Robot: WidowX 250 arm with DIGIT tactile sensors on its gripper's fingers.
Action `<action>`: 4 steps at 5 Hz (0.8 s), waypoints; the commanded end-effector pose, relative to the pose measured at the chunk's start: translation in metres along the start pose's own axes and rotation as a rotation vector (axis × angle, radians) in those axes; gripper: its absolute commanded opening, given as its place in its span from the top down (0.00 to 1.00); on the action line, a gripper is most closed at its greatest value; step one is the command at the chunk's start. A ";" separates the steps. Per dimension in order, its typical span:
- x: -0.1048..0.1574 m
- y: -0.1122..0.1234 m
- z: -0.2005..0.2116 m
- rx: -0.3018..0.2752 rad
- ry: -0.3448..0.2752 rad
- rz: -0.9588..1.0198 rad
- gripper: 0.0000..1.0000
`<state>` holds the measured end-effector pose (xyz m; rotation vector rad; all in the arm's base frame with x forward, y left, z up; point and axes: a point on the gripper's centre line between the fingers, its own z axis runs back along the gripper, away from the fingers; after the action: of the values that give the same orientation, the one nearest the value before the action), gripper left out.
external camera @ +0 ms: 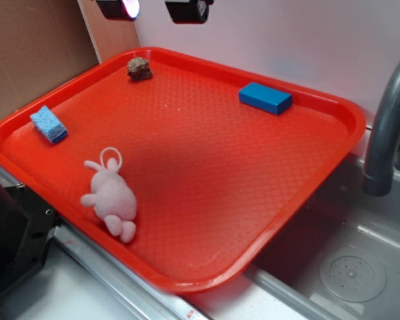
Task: Grab the blue block.
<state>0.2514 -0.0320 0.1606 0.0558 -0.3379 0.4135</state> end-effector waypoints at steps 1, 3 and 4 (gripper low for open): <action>0.049 -0.019 -0.020 -0.040 -0.179 0.081 0.00; 0.078 -0.044 -0.064 -0.039 -0.212 0.089 0.00; 0.078 -0.048 -0.099 0.009 -0.150 0.066 0.00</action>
<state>0.3530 -0.0449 0.0611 0.1178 -0.4135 0.4602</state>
